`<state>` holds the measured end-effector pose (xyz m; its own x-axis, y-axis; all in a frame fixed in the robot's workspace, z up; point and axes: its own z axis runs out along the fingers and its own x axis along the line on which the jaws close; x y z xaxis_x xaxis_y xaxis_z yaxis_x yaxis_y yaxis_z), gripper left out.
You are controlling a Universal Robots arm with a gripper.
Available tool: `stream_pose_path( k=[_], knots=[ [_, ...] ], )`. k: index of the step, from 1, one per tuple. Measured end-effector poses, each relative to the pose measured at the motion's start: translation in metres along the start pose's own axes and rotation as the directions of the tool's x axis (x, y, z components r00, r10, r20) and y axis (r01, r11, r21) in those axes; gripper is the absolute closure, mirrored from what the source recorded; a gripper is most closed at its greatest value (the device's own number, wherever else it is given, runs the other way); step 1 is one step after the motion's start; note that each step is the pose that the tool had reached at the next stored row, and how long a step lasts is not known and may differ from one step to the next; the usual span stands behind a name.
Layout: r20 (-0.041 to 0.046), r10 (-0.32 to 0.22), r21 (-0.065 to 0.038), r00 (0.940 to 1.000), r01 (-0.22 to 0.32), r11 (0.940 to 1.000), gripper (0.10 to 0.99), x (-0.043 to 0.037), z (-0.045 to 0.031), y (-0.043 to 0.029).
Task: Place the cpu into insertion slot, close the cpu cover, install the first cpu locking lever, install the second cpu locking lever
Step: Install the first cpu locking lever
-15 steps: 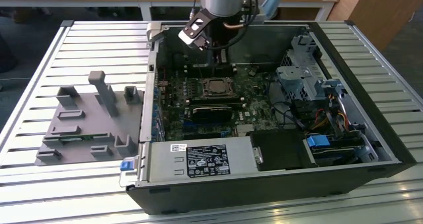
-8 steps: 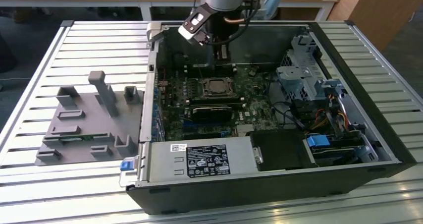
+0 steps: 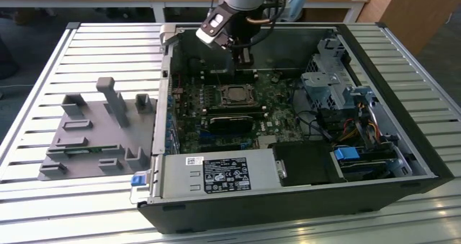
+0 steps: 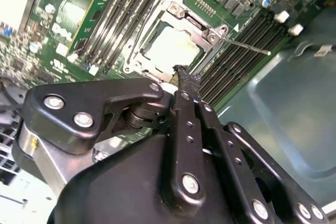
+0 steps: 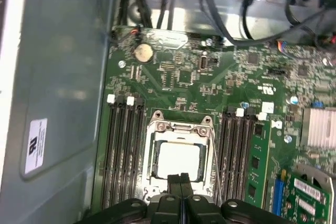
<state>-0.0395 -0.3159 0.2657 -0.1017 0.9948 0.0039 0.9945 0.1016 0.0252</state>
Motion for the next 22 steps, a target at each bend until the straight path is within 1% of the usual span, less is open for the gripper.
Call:
stream_pose_path(
  k=[2,5,9,14,16,18,20,22],
  knots=[
    [-0.0009,-0.037,0.0,0.9993,0.037,0.9993,0.973,0.0,0.0,0.0],
    [-0.002,-0.087,0.0,0.9962,0.087,0.9962,0.973,0.0,0.0,0.0],
    [-0.0024,-0.147,0.001,0.9892,0.147,0.9892,0.973,0.0,0.0001,0.0],
    [-0.0033,-0.196,0.001,0.9807,0.196,0.9807,0.973,0.0,0.0003,-0.0003],
    [-0.0042,-0.23,0.001,0.9732,0.23,0.9732,0.973,0.0,0.0004,-0.0004],
    [-0.0051,-0.265,0.001,0.9642,0.265,0.9642,0.973,0.0,0.0006,-0.0004],
    [-0.0059,-0.3,0.001,0.9541,0.3,0.9541,0.973,0.0,0.0007,-0.0004],
    [-0.0069,-0.334,0.0,0.9425,0.334,0.9425,0.973,0.0,0.0008,-0.0003]
  ],
)
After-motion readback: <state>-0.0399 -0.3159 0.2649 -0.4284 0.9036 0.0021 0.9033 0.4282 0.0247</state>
